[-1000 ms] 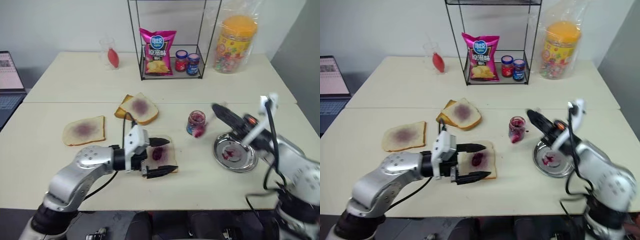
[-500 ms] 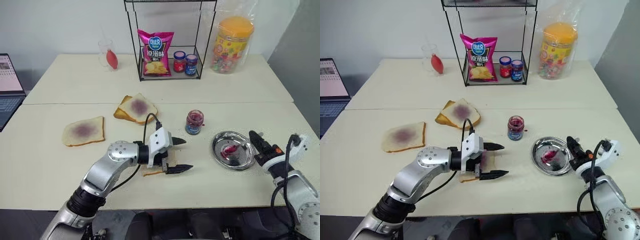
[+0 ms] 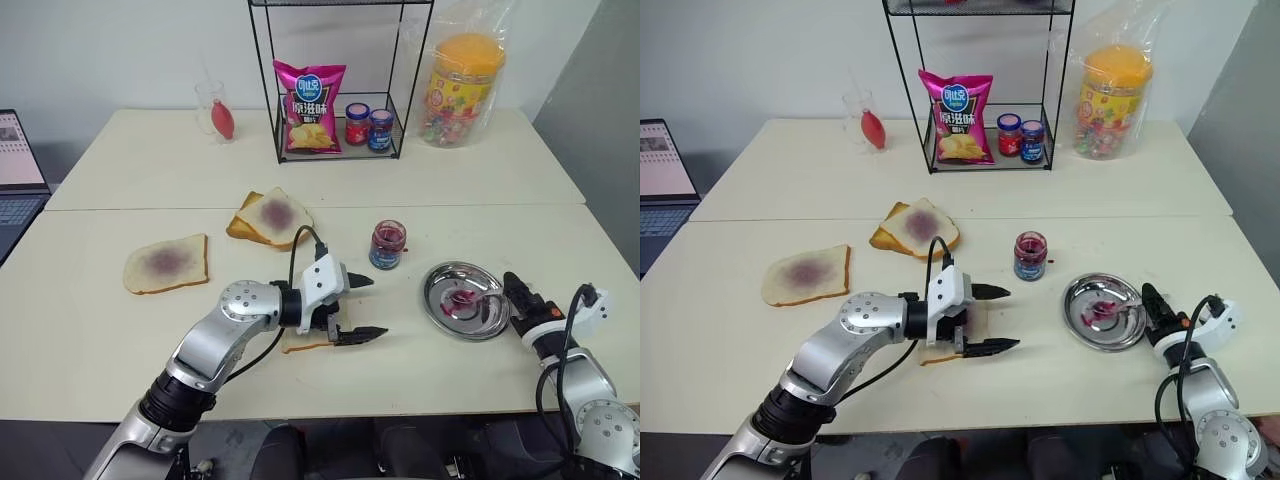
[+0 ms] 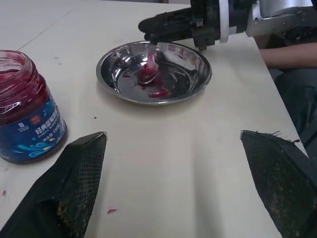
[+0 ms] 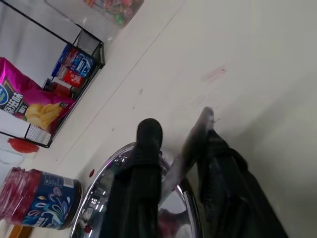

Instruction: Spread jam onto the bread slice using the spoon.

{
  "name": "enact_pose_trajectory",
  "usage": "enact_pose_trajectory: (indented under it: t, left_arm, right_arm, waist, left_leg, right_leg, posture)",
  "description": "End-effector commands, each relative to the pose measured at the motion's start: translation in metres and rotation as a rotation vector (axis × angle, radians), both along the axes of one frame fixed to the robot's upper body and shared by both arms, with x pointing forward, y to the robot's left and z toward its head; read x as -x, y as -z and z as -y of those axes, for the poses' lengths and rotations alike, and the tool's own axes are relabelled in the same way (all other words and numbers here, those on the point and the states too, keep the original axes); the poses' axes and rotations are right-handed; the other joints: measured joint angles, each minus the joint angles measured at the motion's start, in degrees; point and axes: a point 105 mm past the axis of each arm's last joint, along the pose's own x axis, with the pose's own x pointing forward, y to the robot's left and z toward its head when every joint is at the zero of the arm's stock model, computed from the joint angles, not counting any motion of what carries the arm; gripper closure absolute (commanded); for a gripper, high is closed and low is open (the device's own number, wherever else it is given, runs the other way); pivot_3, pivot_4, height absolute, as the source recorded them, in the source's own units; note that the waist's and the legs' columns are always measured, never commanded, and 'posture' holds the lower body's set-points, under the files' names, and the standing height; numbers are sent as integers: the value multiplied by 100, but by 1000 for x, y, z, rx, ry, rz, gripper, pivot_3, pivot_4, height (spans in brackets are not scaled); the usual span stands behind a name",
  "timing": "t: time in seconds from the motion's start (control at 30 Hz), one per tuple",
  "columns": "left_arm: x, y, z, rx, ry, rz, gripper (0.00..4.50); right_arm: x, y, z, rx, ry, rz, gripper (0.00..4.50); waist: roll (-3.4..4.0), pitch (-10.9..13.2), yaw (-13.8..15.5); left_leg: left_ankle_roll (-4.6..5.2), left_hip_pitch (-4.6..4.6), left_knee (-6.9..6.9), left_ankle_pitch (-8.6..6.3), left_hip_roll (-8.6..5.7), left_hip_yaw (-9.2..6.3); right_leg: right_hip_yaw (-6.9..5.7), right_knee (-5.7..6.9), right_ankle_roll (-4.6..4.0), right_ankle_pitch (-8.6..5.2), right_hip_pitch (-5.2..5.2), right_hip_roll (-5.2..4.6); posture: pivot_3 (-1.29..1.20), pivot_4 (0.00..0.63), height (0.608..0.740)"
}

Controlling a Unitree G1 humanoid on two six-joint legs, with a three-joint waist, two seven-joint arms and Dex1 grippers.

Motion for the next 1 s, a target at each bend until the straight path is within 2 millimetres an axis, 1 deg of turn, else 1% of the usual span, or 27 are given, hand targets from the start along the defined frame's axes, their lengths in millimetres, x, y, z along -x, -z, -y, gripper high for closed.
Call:
enact_pose_trajectory:
  t: [0.03, 0.1, 0.13, 0.17, 0.2, 0.23, 0.3, 0.33, 0.4, 0.5, 0.53, 0.6, 0.7, 0.73, 0.8, 0.87, 0.93, 1.0]
  left_arm:
    - [-1, -14, 1, 25, -9, 55, 0]
    - [-1, -14, 0, 25, -13, 56, 0]
    - [-1, -15, -1, 25, -14, 56, 0]
    - [-1, -15, -1, 25, -17, 57, 0]
    - [-2, -16, -2, 25, -20, 59, 0]
    - [-2, -16, -3, 24, -23, 61, 0]
    - [-3, -16, -4, 24, -28, 62, 0]
    - [-3, -16, -5, 24, -32, 64, 0]
    - [-4, -16, -7, 24, -39, 66, 0]
    - [-5, -18, -12, 22, -53, 69, 0]
    - [-11, -19, -20, 29, -98, 70, 0]
    - [-18, -22, -33, 41, -164, 77, 0]
    - [-18, -25, -51, 50, -231, 59, 0]
    - [-16, -26, -60, 52, -256, 49, 0]
    - [-13, -28, -78, 56, -306, 25, 0]
    - [-10, -30, -90, 46, -338, 11, 0]
    - [-5, -30, -100, 36, -352, -24, 0]
    - [0, -31, -108, 36, -356, -62, 0]
  right_arm:
    - [-2, -11, 7, 27, 6, 44, 2455]
    - [-3, -12, 7, 30, 1, 45, 2021]
    - [-4, -13, 7, 31, -1, 45, 1705]
    - [-4, -13, 7, 36, -3, 46, 1554]
    - [-4, -14, 8, 44, -5, 46, 1248]
    - [-3, -15, 8, 49, -5, 46, 1137]
    - [-3, -16, 10, 66, -11, 45, 669]
    - [-3, -16, 10, 95, -18, 37, 328]
    - [-3, -18, 16, 135, -9, 31, 45]
    - [-2, -24, 26, 190, 15, 23, 45]
    - [1, -29, 32, 262, 12, 8, 45]
    - [6, -40, 37, 390, -3, 4, 45]
    - [6, -66, 40, 494, -27, 29, 45]
    - [5, -77, 33, 572, -83, 48, 45]
    - [2, -100, 11, 696, -245, 101, 45]
    - [3, -112, -11, 772, -410, 137, 45]
    - [11, -115, -38, 848, -636, 164, 45]
    - [21, -111, -56, 911, -846, 147, 45]
  waist:
    - [0, 0, 5]
    - [0, 0, 8]
    - [0, 0, 8]
    - [0, 0, 7]
    - [0, 0, 7]
    - [0, 0, 6]
    - [0, 0, 6]
    - [0, 0, 7]
    - [0, 0, 7]
    - [0, 0, 8]
    - [0, 0, 7]
    - [4, 2, 9]
    - [4, 2, -6]
    - [4, 2, -11]
    - [9, 6, -27]
    - [5, 8, -25]
    - [-2, 12, -7]
    - [-6, 14, 21]
  left_leg:
    - [0, 0, 0, 0, 0, -1]
    - [0, -1, 0, 0, 0, -1]
    - [0, -1, 0, 0, -1, -1]
    - [0, -1, 0, 0, -1, -1]
    - [0, 0, 0, 0, 0, -1]
    - [0, 0, 0, 0, -1, -1]
    - [0, 0, 0, 0, 0, -1]
    - [0, 0, 0, 0, -1, 0]
    - [0, 0, 0, 0, -1, 0]
    - [0, -1, 0, 0, -1, 1]
    - [0, 0, 0, 0, -1, 1]
    - [0, 0, 0, 0, -1, 2]
    - [0, 1, -1, 0, 1, 1]
    - [0, 2, -1, 0, 1, 3]
    - [0, 5, -2, 0, 1, 8]
    - [0, 9, -1, 0, 3, 15]
    - [0, 9, 2, 0, 3, 7]
    - [0, 8, 1, 0, 3, 1]
  right_leg:
    - [-1, 0, 0, 0, 0, 0]
    - [-1, 0, 0, 0, 0, 0]
    - [0, 0, 0, 0, 0, 0]
    - [0, 0, 0, 0, 0, 0]
    - [0, 0, 0, 0, 0, 0]
    - [-1, 0, 0, 0, 0, 0]
    - [-1, 0, 0, 0, 0, 0]
    - [0, 0, 0, 0, 0, 0]
    - [0, 0, 0, 0, 0, 0]
    - [1, 0, 0, 0, 0, 0]
    - [0, 0, 0, 0, 0, 0]
    - [1, 0, 0, 0, 0, 0]
    - [1, 0, 0, 0, -1, 0]
    - [3, 1, 0, 0, -1, 0]
    - [9, 3, 0, 0, -2, 0]
    - [14, 4, 0, 0, -2, 0]
    - [5, 4, 1, 0, 0, 0]
    - [-2, 2, 0, 0, 2, 0]
  posture:
    - [0, 150, 740]
    - [0, 150, 740]
    - [0, 150, 740]
    - [0, 150, 740]
    - [0, 150, 740]
    - [0, 150, 740]
    - [0, 150, 740]
    - [0, 150, 740]
    - [0, 150, 740]
    - [0, 150, 740]
    - [0, 150, 740]
    - [0, 150, 740]
    - [0, 150, 740]
    - [0, 150, 740]
    - [0, 150, 740]
    - [0, 150, 740]
    - [0, 150, 740]
    - [0, 150, 740]
